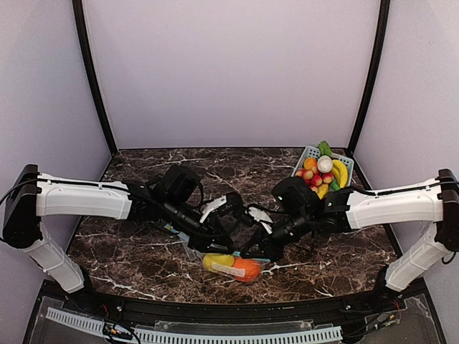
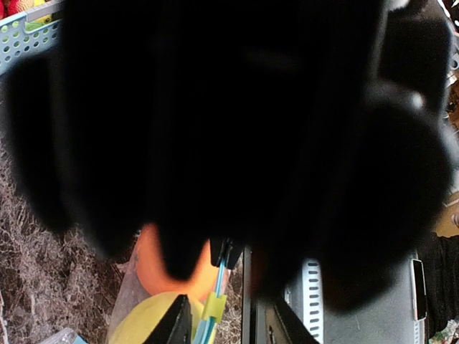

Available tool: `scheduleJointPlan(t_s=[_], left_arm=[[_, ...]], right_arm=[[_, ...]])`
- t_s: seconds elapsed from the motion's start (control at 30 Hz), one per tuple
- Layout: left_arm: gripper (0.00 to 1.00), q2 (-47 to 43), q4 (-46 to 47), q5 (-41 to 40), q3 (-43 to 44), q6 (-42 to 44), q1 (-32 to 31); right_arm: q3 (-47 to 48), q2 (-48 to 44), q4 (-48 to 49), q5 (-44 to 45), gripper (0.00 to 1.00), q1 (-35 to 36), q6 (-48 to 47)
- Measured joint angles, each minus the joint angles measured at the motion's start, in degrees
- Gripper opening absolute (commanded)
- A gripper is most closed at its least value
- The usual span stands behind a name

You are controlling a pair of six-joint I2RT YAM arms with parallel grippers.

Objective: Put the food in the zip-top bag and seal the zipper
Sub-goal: Hold the zipper from the zipper food storage bag.

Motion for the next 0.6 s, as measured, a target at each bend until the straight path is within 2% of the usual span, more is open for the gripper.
scheduleJointPlan(t_s=[0.1, 0.2, 0.47, 0.6], left_arm=[[0.26, 0.7, 0.8, 0.9, 0.1, -0.4, 0.1], [0.31, 1.2, 1.2, 1.6, 0.1, -0.5, 0.2], [0.32, 2.2, 1.9, 2.2, 0.1, -0.7, 0.2], [0.37, 2.4, 4.1, 3.0, -0.4, -2.6, 0.2]], right_arm=[[0.0, 0.2, -0.2, -0.1, 0.00, 0.0, 0.0], [0.0, 0.3, -0.4, -0.1, 0.00, 0.0, 0.1], [0.0, 0.3, -1.6, -0.1, 0.00, -0.2, 0.1], [0.0, 0.2, -1.5, 0.0, 0.00, -0.3, 0.3]])
